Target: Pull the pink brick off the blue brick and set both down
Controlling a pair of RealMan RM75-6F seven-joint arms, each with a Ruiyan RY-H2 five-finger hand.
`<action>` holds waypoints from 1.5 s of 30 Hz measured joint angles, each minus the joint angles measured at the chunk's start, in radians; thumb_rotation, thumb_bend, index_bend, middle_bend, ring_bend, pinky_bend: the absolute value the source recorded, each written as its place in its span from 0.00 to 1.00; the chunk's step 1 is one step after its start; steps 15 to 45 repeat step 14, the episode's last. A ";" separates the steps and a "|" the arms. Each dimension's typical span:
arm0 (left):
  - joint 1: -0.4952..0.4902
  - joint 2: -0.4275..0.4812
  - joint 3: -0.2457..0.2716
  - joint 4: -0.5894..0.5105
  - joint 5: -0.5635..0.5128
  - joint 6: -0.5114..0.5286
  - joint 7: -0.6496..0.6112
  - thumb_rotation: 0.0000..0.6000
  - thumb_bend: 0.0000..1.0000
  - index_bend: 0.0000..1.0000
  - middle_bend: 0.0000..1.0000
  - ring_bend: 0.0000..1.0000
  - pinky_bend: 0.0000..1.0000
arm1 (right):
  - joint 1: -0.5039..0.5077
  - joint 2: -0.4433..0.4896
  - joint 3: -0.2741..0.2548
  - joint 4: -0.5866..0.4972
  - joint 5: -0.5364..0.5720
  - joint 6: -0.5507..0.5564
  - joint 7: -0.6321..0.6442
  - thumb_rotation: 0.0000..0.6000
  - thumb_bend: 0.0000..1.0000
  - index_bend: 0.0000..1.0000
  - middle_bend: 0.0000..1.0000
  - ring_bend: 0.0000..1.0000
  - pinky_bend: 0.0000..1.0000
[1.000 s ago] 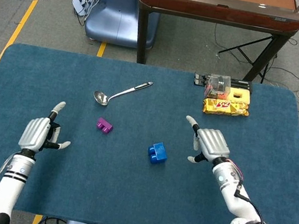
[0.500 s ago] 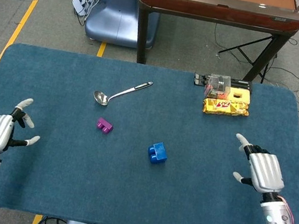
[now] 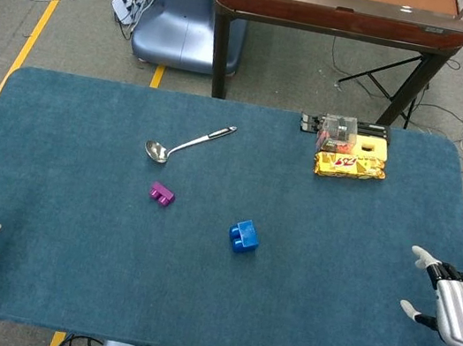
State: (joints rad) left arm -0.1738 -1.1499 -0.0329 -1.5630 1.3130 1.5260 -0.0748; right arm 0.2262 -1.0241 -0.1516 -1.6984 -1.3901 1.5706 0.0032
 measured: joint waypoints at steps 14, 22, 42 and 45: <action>0.046 -0.042 -0.003 0.055 0.048 0.013 0.035 1.00 0.00 0.18 0.47 0.47 0.65 | -0.117 -0.032 0.039 0.091 -0.027 -0.007 0.097 1.00 0.00 0.23 0.35 0.31 0.45; 0.046 -0.042 -0.003 0.055 0.048 0.013 0.035 1.00 0.00 0.18 0.47 0.47 0.65 | -0.117 -0.032 0.039 0.091 -0.027 -0.007 0.097 1.00 0.00 0.23 0.35 0.31 0.45; 0.046 -0.042 -0.003 0.055 0.048 0.013 0.035 1.00 0.00 0.18 0.47 0.47 0.65 | -0.117 -0.032 0.039 0.091 -0.027 -0.007 0.097 1.00 0.00 0.23 0.35 0.31 0.45; 0.046 -0.042 -0.003 0.055 0.048 0.013 0.035 1.00 0.00 0.18 0.47 0.47 0.65 | -0.117 -0.032 0.039 0.091 -0.027 -0.007 0.097 1.00 0.00 0.23 0.35 0.31 0.45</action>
